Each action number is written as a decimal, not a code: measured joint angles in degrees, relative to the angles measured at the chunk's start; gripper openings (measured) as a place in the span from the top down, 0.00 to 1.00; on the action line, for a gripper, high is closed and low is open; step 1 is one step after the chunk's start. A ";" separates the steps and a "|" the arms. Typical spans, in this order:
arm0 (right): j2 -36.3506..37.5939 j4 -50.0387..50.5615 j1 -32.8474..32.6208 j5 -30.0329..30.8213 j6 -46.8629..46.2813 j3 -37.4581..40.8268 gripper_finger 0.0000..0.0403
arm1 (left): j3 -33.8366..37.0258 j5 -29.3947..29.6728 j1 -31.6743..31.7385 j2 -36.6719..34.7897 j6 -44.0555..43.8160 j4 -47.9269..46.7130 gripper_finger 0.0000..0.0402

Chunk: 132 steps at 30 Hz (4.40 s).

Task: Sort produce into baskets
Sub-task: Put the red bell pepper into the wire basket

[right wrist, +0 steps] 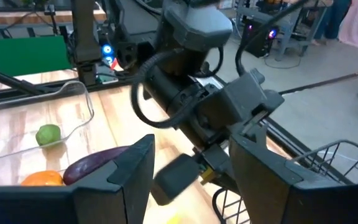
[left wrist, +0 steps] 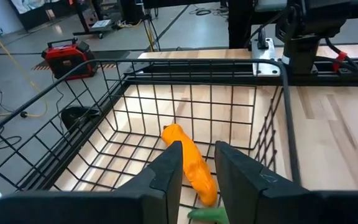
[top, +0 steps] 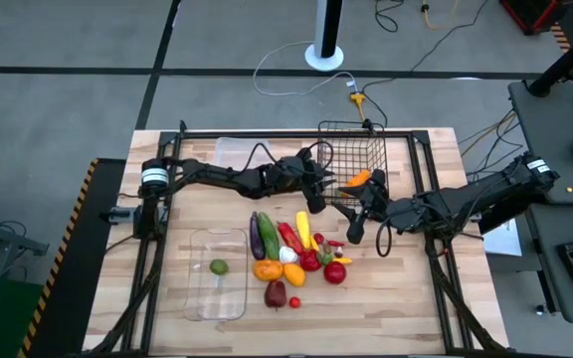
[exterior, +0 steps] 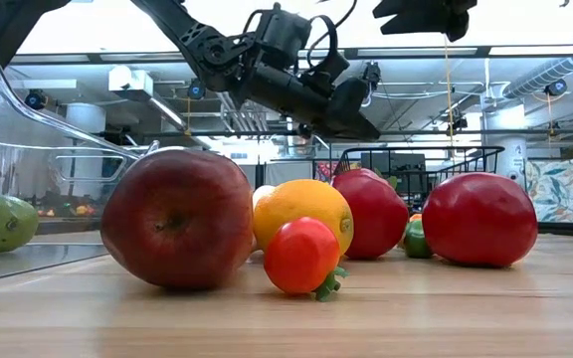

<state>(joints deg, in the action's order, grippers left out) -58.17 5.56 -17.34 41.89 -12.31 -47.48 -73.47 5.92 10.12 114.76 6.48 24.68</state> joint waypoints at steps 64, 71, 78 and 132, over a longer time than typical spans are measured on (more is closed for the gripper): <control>-20.39 38.23 0.47 -1.87 -11.14 -29.38 0.51 | 25.62 17.66 -34.56 -49.57 -23.84 -41.14 0.81; -22.86 39.25 2.83 -11.43 -12.38 -31.27 0.51 | 25.62 17.55 -34.88 -50.07 -30.72 -47.27 0.81; -24.40 39.05 5.03 -13.41 -14.77 -31.69 0.51 | 25.62 17.55 -34.88 -50.04 -32.30 -49.91 0.81; -44.33 56.20 7.15 -26.89 -31.72 -52.63 0.51 | 29.47 22.23 -35.23 -63.86 -26.93 -57.68 0.81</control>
<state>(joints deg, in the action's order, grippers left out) -102.50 61.76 -10.20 15.00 -44.02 -100.12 -44.00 28.14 -25.10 50.89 -20.45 -33.00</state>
